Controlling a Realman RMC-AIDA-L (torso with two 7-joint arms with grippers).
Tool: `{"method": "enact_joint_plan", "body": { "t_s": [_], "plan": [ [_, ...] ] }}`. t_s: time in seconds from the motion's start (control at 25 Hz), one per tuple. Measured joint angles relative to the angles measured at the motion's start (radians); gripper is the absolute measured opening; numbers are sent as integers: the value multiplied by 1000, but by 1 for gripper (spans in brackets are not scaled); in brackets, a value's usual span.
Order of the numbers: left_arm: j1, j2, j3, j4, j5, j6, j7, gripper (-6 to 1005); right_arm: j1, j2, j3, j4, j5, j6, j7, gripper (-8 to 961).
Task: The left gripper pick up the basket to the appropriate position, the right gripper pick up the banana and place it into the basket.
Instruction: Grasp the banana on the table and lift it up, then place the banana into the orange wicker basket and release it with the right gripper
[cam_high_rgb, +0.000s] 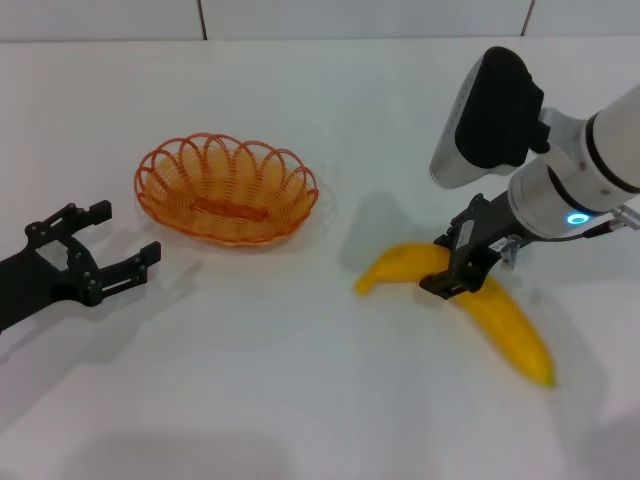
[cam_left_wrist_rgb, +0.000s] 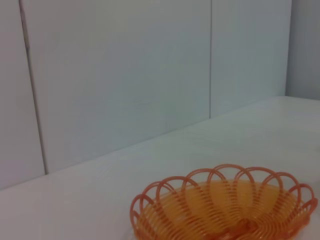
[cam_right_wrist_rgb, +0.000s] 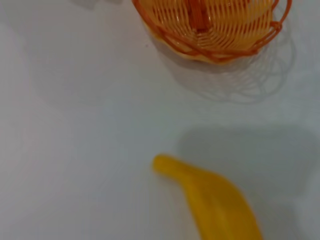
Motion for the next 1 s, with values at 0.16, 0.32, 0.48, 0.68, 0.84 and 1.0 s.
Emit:
{"method": "enact_joint_plan", "body": {
  "t_s": [0.16, 0.32, 0.48, 0.68, 0.84, 1.0],
  "plan": [
    [0, 0, 0, 0, 0, -2, 0, 893, 1, -1, -4, -1, 0, -1, 2, 688],
    [0, 0, 0, 0, 0, -2, 0, 894, 1, -1, -4, -27, 0, -4, 2, 538],
    [1, 0, 0, 0, 0, -3, 0, 894, -8, -1, -2, -99, 4, -12, -1, 510],
    [4, -2, -4, 0, 0, -3, 2, 894, -10, 1, -7, -192, 50, 27, -19, 511],
    [3, -3, -1, 0, 0, -3, -1, 894, 11, 0, -8, -226, 168, 74, -100, 518],
    [-1, -3, 0, 0, 0, -3, -1, 894, 68, 1, -16, -226, 232, 105, -148, 526]
  ]
}}
